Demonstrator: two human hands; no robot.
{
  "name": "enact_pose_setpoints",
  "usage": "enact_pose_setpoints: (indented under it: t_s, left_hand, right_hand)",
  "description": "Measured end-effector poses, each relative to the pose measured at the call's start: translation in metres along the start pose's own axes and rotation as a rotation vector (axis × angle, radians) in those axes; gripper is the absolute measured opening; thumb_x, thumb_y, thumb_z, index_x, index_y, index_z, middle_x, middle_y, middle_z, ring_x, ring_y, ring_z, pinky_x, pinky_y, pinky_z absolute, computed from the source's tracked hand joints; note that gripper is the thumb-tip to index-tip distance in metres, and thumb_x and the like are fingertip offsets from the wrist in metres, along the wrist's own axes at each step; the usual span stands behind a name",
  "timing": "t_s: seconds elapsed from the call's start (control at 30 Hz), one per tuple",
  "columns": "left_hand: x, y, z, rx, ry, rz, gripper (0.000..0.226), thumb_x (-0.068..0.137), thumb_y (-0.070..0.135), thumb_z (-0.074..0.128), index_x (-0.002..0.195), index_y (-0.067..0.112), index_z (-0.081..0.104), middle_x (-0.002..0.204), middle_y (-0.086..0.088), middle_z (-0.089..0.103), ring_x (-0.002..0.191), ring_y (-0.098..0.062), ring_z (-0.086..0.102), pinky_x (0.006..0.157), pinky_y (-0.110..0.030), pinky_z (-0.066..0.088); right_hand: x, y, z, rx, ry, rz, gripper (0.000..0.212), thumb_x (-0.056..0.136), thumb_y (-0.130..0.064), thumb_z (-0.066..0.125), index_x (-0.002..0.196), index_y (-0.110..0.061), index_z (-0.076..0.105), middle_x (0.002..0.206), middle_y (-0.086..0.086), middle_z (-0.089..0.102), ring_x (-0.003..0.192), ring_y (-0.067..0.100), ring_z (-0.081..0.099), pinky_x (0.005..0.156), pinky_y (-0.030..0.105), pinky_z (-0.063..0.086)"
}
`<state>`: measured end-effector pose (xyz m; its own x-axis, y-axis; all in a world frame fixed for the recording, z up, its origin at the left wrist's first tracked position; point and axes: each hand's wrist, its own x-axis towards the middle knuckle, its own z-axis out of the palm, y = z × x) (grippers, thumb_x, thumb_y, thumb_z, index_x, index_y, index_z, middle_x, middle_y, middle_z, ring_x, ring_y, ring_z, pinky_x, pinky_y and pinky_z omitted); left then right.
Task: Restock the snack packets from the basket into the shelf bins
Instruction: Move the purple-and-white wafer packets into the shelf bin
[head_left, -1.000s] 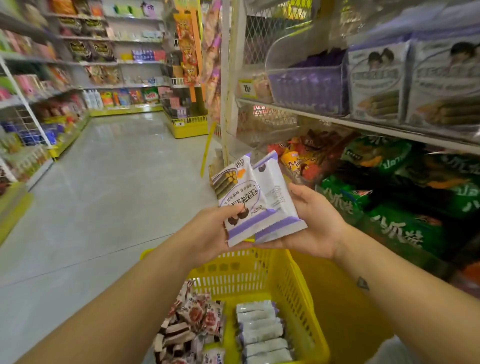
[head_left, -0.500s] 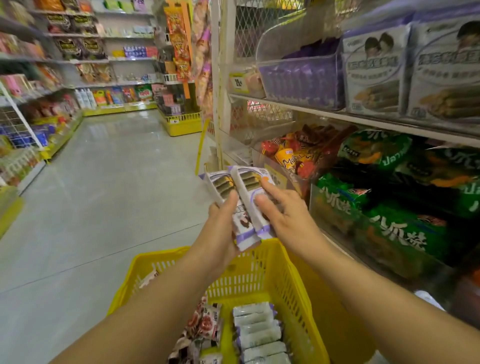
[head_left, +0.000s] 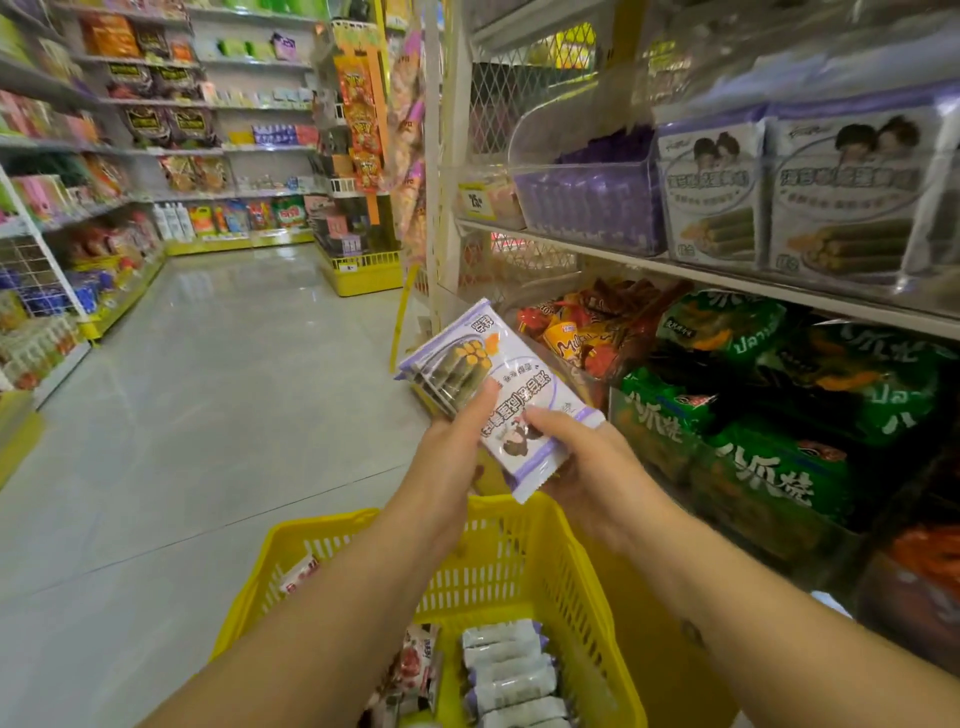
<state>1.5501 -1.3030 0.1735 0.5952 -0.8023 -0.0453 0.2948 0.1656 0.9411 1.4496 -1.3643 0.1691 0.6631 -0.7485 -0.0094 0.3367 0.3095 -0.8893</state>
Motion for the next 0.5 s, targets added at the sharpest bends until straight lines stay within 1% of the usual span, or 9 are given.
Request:
enact_pose_setpoints:
  t_s: [0.07,0.1,0.17,0.2,0.27,0.33,0.37,0.43,0.5]
  left_hand:
    - [-0.005,0.014,-0.002,0.011,0.023,0.048,0.040,0.091,0.035,0.059,0.128,0.022,0.055,0.107,0.005,0.072,0.090,-0.008,0.068,0.086,-0.036,0.051]
    - [-0.006,0.021,-0.004,-0.008,0.052,0.090,0.050,0.090,0.034,0.061,0.136,0.022,0.046,0.111,0.005,0.069,0.096,-0.011,0.065,0.093,-0.042,0.049]
    - [-0.009,0.035,-0.011,0.018,0.073,0.178,0.073,0.086,0.030,0.066,0.147,0.025,0.025,0.123,0.002,0.059,0.108,-0.016,0.061,0.096,-0.047,0.048]
    - [-0.013,0.040,-0.012,0.100,0.039,0.219,0.076,0.084,0.030,0.067,0.148,0.026,0.024,0.128,0.000,0.056,0.110,-0.016,0.060,0.095,-0.045,0.049]
    - [-0.022,0.048,-0.010,0.339,-0.083,0.314,0.069,0.082,0.030,0.069,0.142,0.029,0.036,0.129,0.005,0.054,0.112,-0.006,0.058,0.091,-0.030,0.051]
    - [-0.030,0.059,-0.004,0.565,-0.145,0.485,0.062,0.080,0.030,0.072,0.134,0.035,0.041,0.124,0.017,0.051,0.109,0.013,0.051,0.086,-0.010,0.044]
    - [-0.034,0.068,-0.001,0.696,-0.128,0.585,0.065,0.079,0.033,0.074,0.135,0.036,0.041,0.125,0.021,0.047,0.112,0.015,0.046,0.090,-0.007,0.038]
    - [-0.042,0.090,0.007,0.952,-0.105,0.765,0.078,0.075,0.047,0.073,0.142,0.037,0.034,0.131,0.023,0.038,0.124,0.005,0.035,0.103,-0.020,0.029]
    - [-0.053,0.115,0.019,1.122,-0.184,0.858,0.084,0.067,0.066,0.066,0.141,0.042,0.034,0.140,0.022,0.039,0.131,-0.001,0.034,0.109,-0.032,0.030]
  right_hand:
    - [-0.006,-0.015,-0.002,-0.029,0.051,-0.122,0.027,0.086,0.001,0.058,0.111,-0.006,0.065,0.097,0.013,0.074,0.079,0.023,0.070,0.070,0.035,0.058]
    - [-0.011,-0.024,-0.004,-0.049,0.059,-0.162,0.028,0.086,0.003,0.057,0.112,-0.005,0.064,0.095,0.013,0.074,0.077,0.024,0.071,0.069,0.035,0.060]
    - [-0.023,-0.041,-0.012,-0.099,0.065,-0.202,0.028,0.087,0.004,0.057,0.114,-0.004,0.063,0.101,0.016,0.073,0.087,0.030,0.071,0.074,0.038,0.060]
    - [-0.029,-0.049,-0.015,-0.135,0.064,-0.218,0.028,0.087,0.003,0.058,0.113,-0.004,0.063,0.103,0.018,0.072,0.091,0.033,0.070,0.076,0.039,0.059]
    - [-0.042,-0.067,-0.017,-0.230,0.051,-0.262,0.025,0.086,0.001,0.060,0.111,-0.004,0.064,0.102,0.021,0.071,0.089,0.034,0.070,0.078,0.040,0.058]
    - [-0.055,-0.086,-0.013,-0.391,0.039,-0.323,0.023,0.084,-0.002,0.065,0.106,-0.009,0.067,0.097,0.014,0.074,0.087,0.030,0.072,0.077,0.038,0.059]
    - [-0.062,-0.097,-0.011,-0.499,0.037,-0.368,0.022,0.083,-0.005,0.068,0.102,-0.014,0.068,0.094,0.009,0.075,0.086,0.027,0.072,0.075,0.036,0.060]
    - [-0.076,-0.121,-0.006,-0.690,0.023,-0.450,0.020,0.079,-0.011,0.074,0.096,-0.021,0.069,0.088,0.000,0.076,0.080,0.019,0.073,0.069,0.029,0.060]
    - [-0.090,-0.146,-0.002,-0.801,-0.017,-0.502,0.020,0.077,-0.016,0.077,0.094,-0.023,0.069,0.087,-0.002,0.076,0.077,0.018,0.073,0.068,0.029,0.060]
